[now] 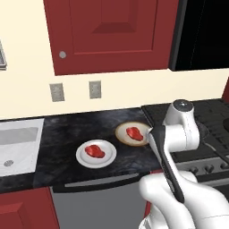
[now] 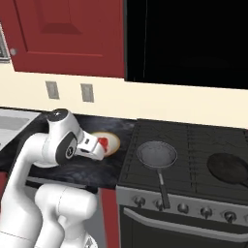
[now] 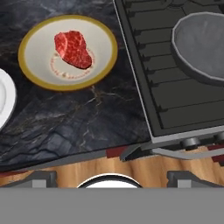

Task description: Place one of the steaks on the plate and the other in the bowl. Then place the bowl in the fridge.

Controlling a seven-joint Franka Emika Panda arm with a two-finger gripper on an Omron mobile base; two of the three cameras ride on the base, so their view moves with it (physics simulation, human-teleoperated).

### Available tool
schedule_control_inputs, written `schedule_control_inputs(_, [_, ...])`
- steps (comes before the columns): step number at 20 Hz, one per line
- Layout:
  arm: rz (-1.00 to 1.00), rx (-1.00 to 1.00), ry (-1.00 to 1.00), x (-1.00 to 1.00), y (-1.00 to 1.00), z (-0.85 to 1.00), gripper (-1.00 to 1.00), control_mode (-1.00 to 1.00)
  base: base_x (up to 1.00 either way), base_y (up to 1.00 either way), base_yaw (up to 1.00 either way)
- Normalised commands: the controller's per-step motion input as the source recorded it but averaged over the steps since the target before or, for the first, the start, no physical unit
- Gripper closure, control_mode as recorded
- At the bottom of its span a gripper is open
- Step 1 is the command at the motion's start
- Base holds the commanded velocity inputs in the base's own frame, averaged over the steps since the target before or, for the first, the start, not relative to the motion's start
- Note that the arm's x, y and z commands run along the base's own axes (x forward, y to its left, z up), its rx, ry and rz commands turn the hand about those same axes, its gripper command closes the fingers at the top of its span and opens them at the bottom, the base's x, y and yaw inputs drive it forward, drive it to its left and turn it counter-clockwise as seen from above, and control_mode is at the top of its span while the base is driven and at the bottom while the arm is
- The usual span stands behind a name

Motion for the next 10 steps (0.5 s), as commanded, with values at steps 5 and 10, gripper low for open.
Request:
schedule_control_inputs(5, [0.00,0.00,0.00,0.00,0.00,0.00,-1.00,1.00,0.00,0.00,0.45])
schedule_control_inputs(10, [0.00,0.00,0.00,0.00,0.00,0.00,-1.00,1.00,0.00,0.07,0.70])
